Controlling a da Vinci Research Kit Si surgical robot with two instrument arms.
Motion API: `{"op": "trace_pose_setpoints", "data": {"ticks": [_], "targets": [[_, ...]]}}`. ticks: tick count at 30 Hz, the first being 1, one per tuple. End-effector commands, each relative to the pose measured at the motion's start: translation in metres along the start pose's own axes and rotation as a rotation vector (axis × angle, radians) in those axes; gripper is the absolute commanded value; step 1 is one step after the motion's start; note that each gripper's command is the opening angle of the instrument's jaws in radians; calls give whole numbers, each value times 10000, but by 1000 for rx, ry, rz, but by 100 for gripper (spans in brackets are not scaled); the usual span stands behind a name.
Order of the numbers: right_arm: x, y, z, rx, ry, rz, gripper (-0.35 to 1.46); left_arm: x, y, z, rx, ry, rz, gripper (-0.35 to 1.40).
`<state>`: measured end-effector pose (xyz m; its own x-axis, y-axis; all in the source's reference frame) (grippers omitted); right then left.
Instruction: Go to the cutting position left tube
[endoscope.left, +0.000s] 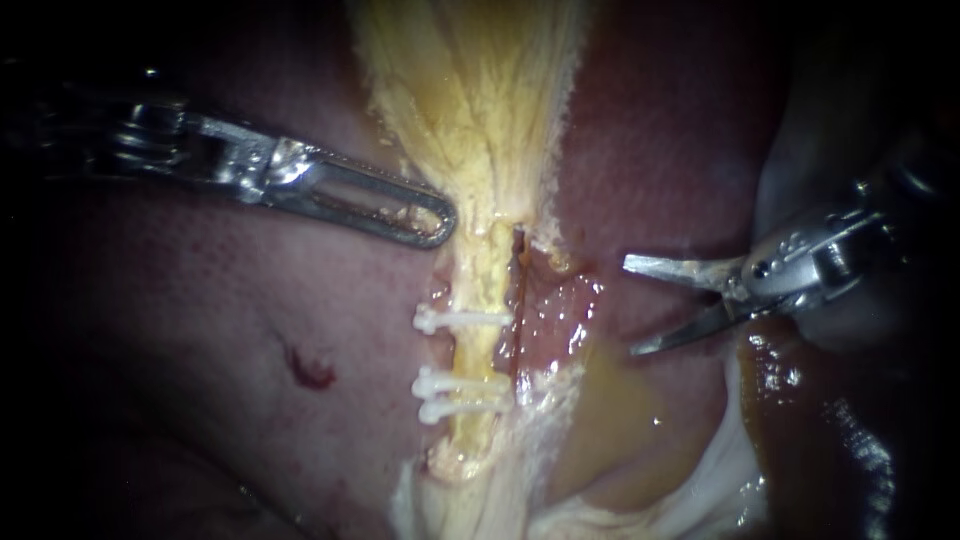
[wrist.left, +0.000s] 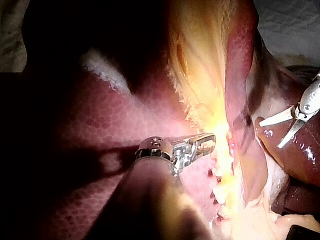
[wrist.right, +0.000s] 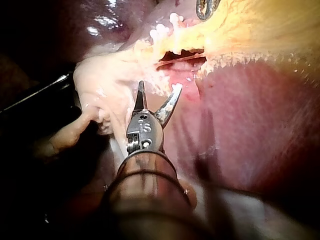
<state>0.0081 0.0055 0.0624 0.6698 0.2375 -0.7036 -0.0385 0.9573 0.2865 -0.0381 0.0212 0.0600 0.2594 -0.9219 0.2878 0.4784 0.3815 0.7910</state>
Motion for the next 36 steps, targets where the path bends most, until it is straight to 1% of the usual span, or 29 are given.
{"op": "trace_pose_setpoints", "data": {"ticks": [1, 4, 10, 12, 14, 18, 19, 21, 24, 27, 31, 36], "targets": [[-1, 0, 0, 2, 1, 1, 144, -1, -1, -4, 2, 1, 0, -35], [-1, 1, 1, 2, 1, 1, 144, -5, -4, -18, 12, 8, -3, -35], [-2, 2, 1, 5, 2, 1, 144, -17, -8, -58, -9, -8, -11, -35], [-2, 1, 1, 8, 3, 1, 144, -19, -9, -68, -12, -18, -13, -35], [-1, 2, 1, 8, 0, 1, 144, -19, -10, -74, -15, -20, -14, -35], [1, 1, 4, 24, 5, 2, 144, -18, -10, -75, -14, -23, -14, -35], [2, 1, 6, 33, 14, 3, 144, -18, -10, -74, -14, -23, -15, -35], [3, -2, 11, 48, 19, 1, 144, -17, -11, -73, -16, -24, -14, -35], [6, -10, 25, 77, 30, 20, 144, -16, -14, -72, -18, -26, -15, -35], [9, -21, 45, 109, 45, 34, 144, -15, -18, -69, -24, -30, -16, -35], [13, -34, 75, 151, 58, 56, 144, -13, -21, -66, -20, -27, -16, -35], [20, -42, 102, 190, 82, 79, 144, -12, -22, -64, -17, -24, -15, -35]]}}
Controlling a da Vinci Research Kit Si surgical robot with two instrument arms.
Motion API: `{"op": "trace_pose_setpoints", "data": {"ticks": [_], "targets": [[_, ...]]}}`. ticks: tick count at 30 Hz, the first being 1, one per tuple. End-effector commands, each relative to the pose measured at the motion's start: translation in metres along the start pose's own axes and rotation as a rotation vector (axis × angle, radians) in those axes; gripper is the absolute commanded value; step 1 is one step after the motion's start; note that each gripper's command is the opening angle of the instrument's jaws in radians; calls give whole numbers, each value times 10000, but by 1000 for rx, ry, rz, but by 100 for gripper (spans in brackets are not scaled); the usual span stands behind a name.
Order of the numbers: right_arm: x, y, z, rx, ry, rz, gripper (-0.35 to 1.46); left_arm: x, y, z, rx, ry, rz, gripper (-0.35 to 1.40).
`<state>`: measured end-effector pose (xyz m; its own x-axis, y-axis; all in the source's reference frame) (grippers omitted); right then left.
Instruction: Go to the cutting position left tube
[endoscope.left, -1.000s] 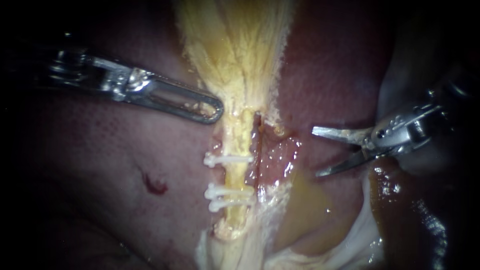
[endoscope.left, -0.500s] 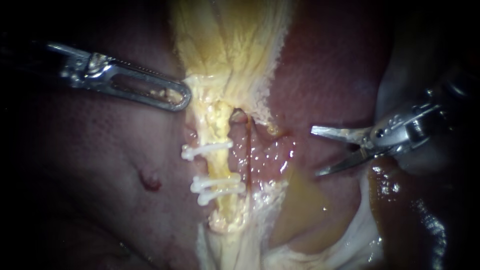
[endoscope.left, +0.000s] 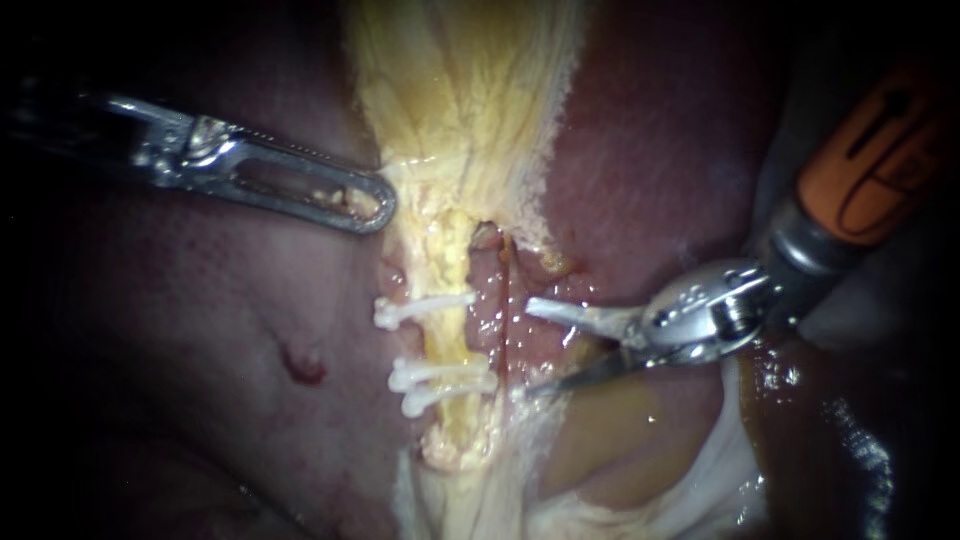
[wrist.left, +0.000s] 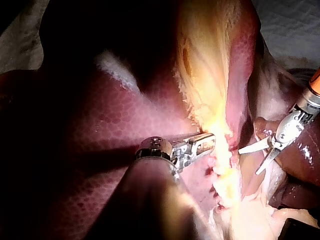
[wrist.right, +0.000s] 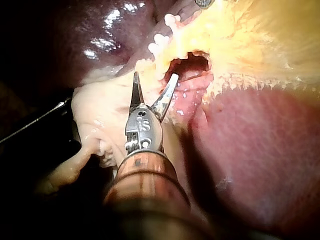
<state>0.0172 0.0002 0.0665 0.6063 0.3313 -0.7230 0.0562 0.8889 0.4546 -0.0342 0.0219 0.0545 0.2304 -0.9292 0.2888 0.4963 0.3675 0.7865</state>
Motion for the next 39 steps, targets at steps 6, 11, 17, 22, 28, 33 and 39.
{"op": "trace_pose_setpoints", "data": {"ticks": [6, 11, 17, 22, 28, 33, 39], "targets": [[-2, 4, 21, 32, 4, 17, 144, 1, -3, 2, 3, 3, 1, -35], [-12, 15, 35, 67, 12, 39, 144, 2, -5, 3, 5, 4, 1, -35], [-25, 32, 44, 109, 24, 64, 144, 2, -6, 2, 5, 4, 1, -35], [-30, 38, 43, 136, 28, 68, 144, 2, -6, 2, 5, 4, 1, -35], [-25, 33, 43, 175, 73, 71, 144, 2, -6, 2, 5, 4, 1, -35], [-15, 25, 47, 237, 110, 60, 144, 2, -6, 2, 5, 4, 1, -35], [-3, 20, 58, 286, 138, 53, 139, 1, -6, 4, 4, 4, 0, -35]]}}
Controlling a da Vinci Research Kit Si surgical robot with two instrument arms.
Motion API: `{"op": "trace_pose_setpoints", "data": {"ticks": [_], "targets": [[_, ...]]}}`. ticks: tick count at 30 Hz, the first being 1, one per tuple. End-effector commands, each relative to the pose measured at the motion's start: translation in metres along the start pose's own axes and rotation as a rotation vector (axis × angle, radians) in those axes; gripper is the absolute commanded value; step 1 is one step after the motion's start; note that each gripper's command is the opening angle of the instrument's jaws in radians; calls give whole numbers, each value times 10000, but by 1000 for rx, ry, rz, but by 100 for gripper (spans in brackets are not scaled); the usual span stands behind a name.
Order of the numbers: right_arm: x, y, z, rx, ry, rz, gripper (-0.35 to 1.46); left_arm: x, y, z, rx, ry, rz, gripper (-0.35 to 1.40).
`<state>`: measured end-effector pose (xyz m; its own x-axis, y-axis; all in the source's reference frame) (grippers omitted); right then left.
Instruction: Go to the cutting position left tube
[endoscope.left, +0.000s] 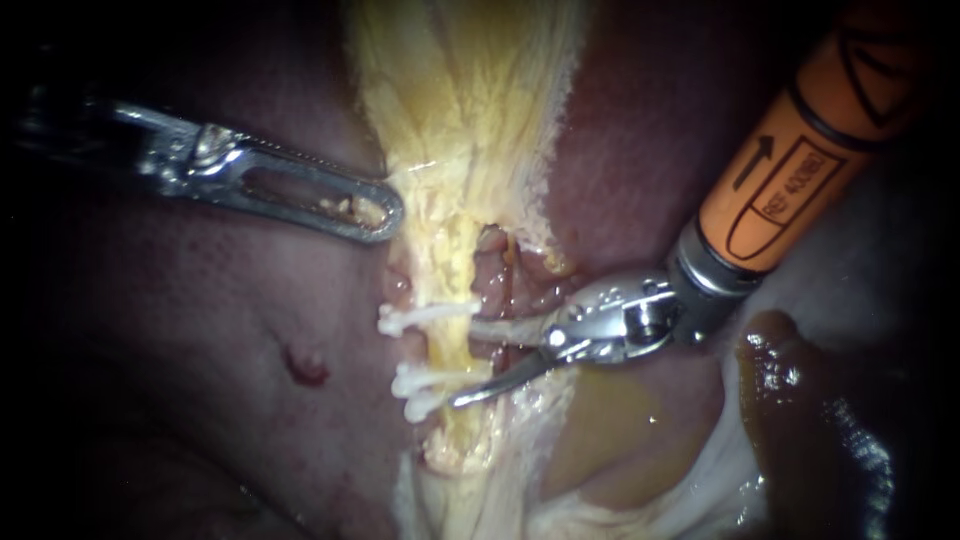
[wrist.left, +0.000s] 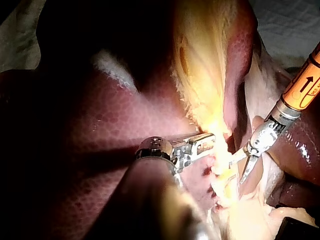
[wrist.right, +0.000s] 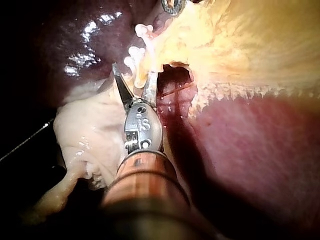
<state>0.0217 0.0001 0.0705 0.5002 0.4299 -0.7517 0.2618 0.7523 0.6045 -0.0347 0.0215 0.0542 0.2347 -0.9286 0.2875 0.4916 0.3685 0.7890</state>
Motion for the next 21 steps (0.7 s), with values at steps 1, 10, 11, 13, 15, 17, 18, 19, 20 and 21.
{"op": "trace_pose_setpoints", "data": {"ticks": [1, 10, 11, 13, 15, 17, 18, 19, 20, 21], "targets": [[0, 1, 2, 7, 1, -1, 139, 0, 1, 1, -1, 0, -1, -35], [11, 10, 19, 75, 61, -7, 128, -1, 0, 5, -2, -1, -2, -35], [14, 12, 23, 76, 70, -10, 127, -1, 0, 6, -3, -1, -2, -35], [17, 15, 29, 82, 83, -2, 127, -2, 0, 7, -1, 0, -2, -35], [19, 18, 37, 78, 103, 8, 125, -2, 0, 8, -2, -1, -2, -35], [21, 20, 45, 74, 111, 7, 125, -2, 0, 9, 1, 1, -2, -35], [21, 20, 47, 74, 113, 6, 125, -2, 0, 9, 0, 1, -2, -35], [20, 20, 50, 74, 112, 11, 125, -2, 0, 9, 0, 1, -2, -35], [19, 20, 52, 73, 112, 10, 125, -2, 0, 9, 0, 1, -2, -35], [19, 20, 53, 70, 111, 16, 125, -2, 0, 9, 0, 1, -2, -35]]}}
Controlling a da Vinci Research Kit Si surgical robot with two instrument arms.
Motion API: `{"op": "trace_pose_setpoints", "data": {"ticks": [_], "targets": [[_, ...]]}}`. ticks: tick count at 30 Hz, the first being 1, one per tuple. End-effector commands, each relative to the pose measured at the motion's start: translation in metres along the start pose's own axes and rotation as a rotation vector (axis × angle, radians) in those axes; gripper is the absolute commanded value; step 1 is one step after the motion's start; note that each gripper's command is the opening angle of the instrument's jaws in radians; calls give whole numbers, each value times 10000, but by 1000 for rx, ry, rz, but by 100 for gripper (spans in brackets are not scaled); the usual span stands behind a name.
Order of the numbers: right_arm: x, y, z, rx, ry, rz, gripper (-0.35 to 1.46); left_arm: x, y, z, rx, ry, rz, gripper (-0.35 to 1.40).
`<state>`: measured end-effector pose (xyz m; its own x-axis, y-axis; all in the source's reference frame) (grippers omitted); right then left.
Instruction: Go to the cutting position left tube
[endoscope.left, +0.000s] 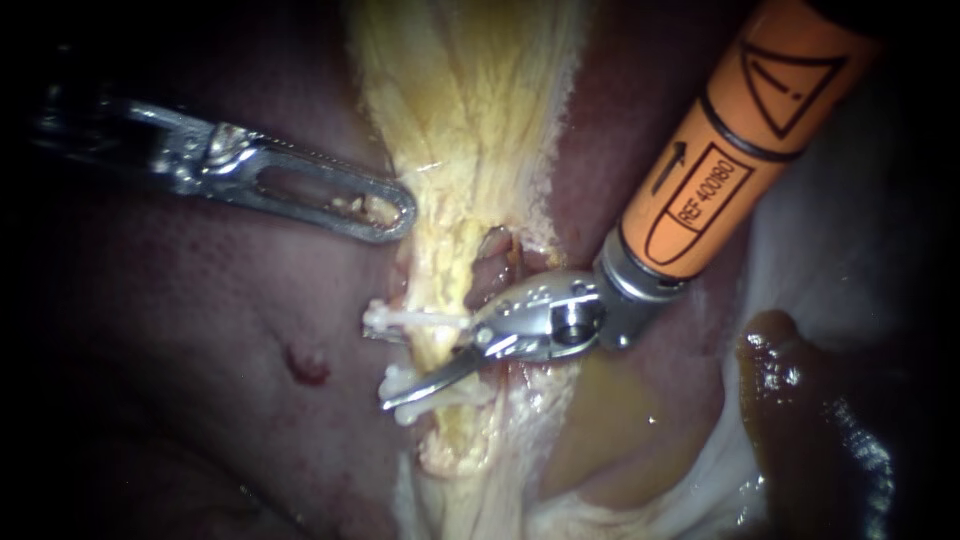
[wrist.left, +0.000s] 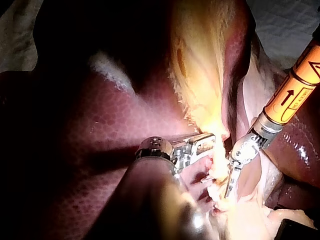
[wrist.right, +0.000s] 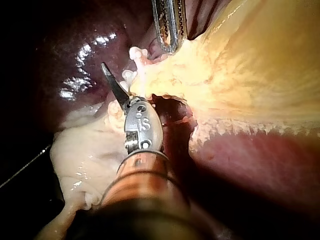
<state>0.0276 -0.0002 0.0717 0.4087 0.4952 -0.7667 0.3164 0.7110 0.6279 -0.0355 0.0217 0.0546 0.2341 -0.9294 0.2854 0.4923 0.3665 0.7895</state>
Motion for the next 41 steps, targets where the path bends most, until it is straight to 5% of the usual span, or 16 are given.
{"op": "trace_pose_setpoints", "data": {"ticks": [1, 11, 25, 41], "targets": [[0, 0, 1, -11, 0, 4, 125, 0, 0, 0, 1, 0, 0, -35], [8, -3, 0, -3, 48, 29, 130, -1, 3, 1, 2, 1, 1, -35], [33, -45, 4, 84, 78, 35, 130, 0, 11, -2, 5, 3, 3, -35], [32, -43, 3, 88, 77, 35, 130, -1, 11, -2, 6, 4, 2, -35]]}}
